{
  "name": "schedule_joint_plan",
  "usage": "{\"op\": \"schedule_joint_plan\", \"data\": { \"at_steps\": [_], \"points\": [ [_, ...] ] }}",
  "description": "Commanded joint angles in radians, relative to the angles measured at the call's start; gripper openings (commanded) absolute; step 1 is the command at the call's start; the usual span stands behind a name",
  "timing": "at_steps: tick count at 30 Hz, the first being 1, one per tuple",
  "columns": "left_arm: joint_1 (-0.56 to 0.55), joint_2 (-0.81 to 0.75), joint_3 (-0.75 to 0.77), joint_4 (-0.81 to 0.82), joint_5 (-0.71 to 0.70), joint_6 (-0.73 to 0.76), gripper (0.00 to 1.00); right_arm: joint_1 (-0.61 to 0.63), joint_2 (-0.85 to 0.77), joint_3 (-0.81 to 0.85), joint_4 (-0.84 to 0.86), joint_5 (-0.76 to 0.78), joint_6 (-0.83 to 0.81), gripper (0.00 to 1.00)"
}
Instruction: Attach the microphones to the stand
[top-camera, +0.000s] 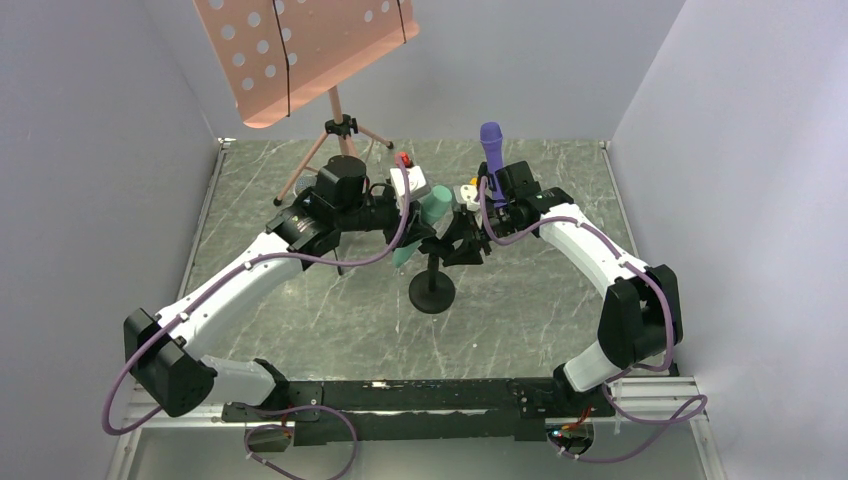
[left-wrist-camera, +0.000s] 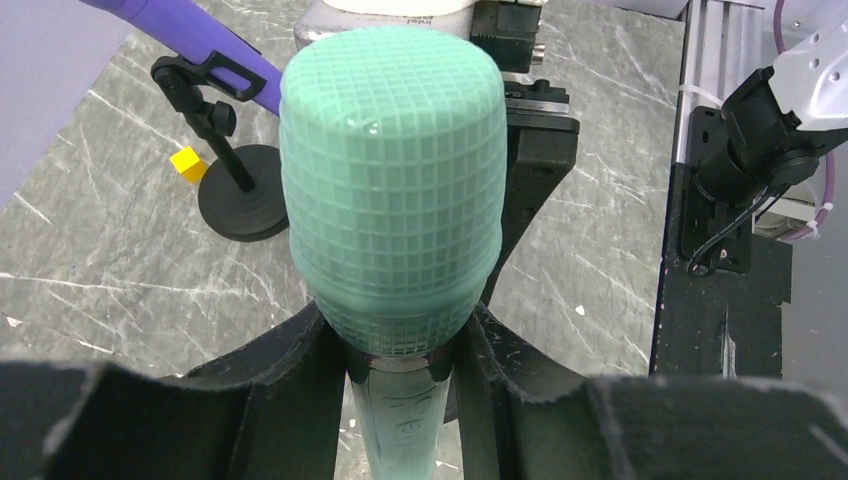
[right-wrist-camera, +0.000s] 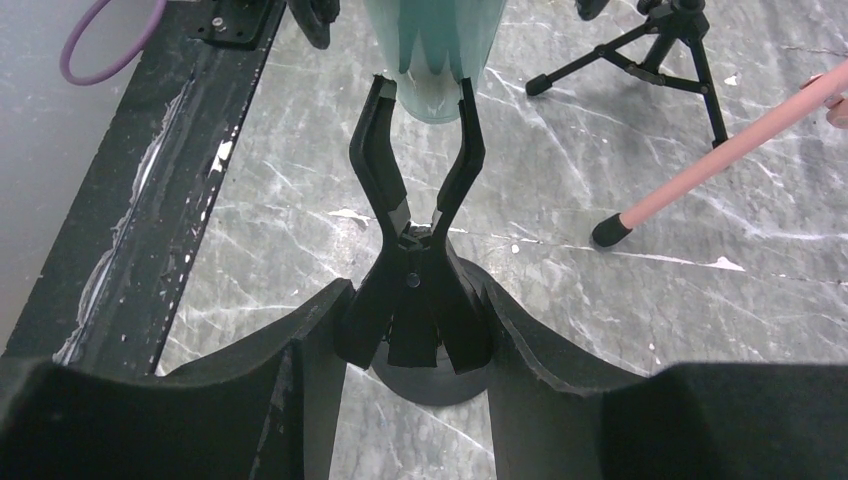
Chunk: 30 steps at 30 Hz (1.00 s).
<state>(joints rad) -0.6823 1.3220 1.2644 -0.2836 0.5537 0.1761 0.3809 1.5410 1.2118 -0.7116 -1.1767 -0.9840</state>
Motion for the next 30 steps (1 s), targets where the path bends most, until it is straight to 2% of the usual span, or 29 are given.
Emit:
{"op": "schedule_joint_plan", "data": {
  "at_steps": [1, 5, 12, 15, 19, 23, 27, 30],
  "points": [
    [-0.001, -0.003, 0.008, 0.056, 0.046, 0.039, 0.0, 0.003, -0.008, 0.011, -0.031, -0.08, -0.021, 0.24],
    [-0.001, -0.002, 0.009, 0.059, 0.052, 0.037, 0.0, 0.0, -0.015, 0.0, -0.003, -0.079, 0.003, 0.37],
    [0.0, -0.062, -0.036, 0.066, 0.01, 0.018, 0.0, -0.007, -0.05, -0.053, 0.121, -0.071, 0.118, 0.71],
    [0.0, -0.115, -0.078, 0.075, -0.027, 0.005, 0.0, -0.009, -0.068, -0.073, 0.186, -0.057, 0.189, 0.81],
    [0.0, -0.186, -0.137, 0.09, -0.058, -0.012, 0.0, -0.04, -0.089, -0.106, 0.234, -0.061, 0.228, 0.86],
    [0.0, -0.281, -0.211, 0.108, -0.088, -0.054, 0.0, -0.093, -0.119, -0.157, 0.308, -0.178, 0.258, 0.86],
    [0.0, -0.396, -0.309, 0.128, -0.108, -0.131, 0.0, -0.087, -0.194, -0.203, 0.525, -0.152, 0.472, 0.85],
    [-0.001, -0.493, -0.393, 0.148, -0.127, -0.186, 0.0, -0.066, -0.21, -0.153, 0.502, -0.1, 0.507, 0.84]
  ]
}}
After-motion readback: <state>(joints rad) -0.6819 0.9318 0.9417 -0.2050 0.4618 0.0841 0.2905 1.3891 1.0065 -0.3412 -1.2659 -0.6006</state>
